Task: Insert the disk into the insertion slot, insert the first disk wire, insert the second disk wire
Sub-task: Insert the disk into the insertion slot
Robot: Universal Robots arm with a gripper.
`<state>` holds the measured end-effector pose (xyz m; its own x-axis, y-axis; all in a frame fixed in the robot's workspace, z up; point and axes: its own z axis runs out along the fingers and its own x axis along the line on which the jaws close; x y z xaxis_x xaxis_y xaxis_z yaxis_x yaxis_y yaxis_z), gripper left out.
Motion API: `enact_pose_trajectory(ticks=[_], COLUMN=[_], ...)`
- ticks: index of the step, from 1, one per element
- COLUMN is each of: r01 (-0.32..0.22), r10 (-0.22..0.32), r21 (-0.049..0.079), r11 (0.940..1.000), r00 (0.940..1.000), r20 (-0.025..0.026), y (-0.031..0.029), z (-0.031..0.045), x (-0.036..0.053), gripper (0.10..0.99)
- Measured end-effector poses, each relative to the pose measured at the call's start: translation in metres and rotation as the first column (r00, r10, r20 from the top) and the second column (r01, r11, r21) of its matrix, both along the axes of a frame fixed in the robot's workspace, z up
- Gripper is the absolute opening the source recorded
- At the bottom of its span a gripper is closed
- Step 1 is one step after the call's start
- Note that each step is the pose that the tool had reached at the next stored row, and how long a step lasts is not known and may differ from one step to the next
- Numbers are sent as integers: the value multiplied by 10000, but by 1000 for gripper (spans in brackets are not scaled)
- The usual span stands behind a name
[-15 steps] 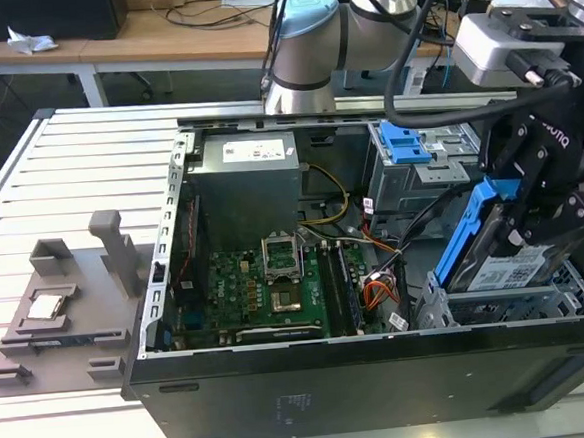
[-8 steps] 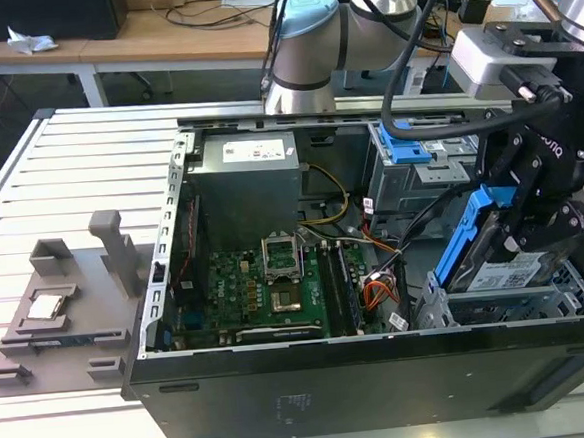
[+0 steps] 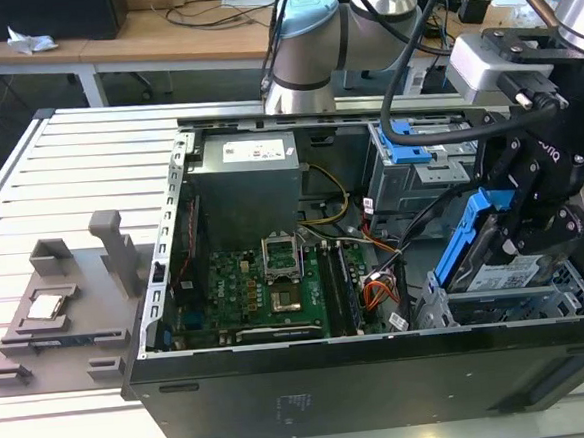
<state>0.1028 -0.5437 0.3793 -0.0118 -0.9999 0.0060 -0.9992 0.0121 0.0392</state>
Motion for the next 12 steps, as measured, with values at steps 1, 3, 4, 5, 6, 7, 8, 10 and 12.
enact_pose_trajectory(ticks=[1, 3, 4, 5, 6, 7, 8, 10, 12], r01=[0, 0, 0, 0, 0, 0, -1, 0, 0], r10=[0, 0, 0, 0, 0, 0, 1, 0, 0], r21=[2, -2, 2, 1, 1, 0, 0, 0, 0], r11=[10000, 10000, 10000, 10000, 10000, 10000, 10000, 10000, 10000], r00=[10000, 10000, 10000, 10000, 10000, 10000, 10000, 10000, 10000], r20=[2, 0, -1, -1, 0, 0, 0, -1, -1], y=[0, 0, 0, 0, 0, 0, 0, 0, 0], z=[-1, 0, -2, -2, -1, -2, -2, -2, -3], x=[0, 0, 0, 0, 0, 0, 0, 0, 0], gripper=[365, 439, 439, 439, 439, 439, 439, 424, 235])
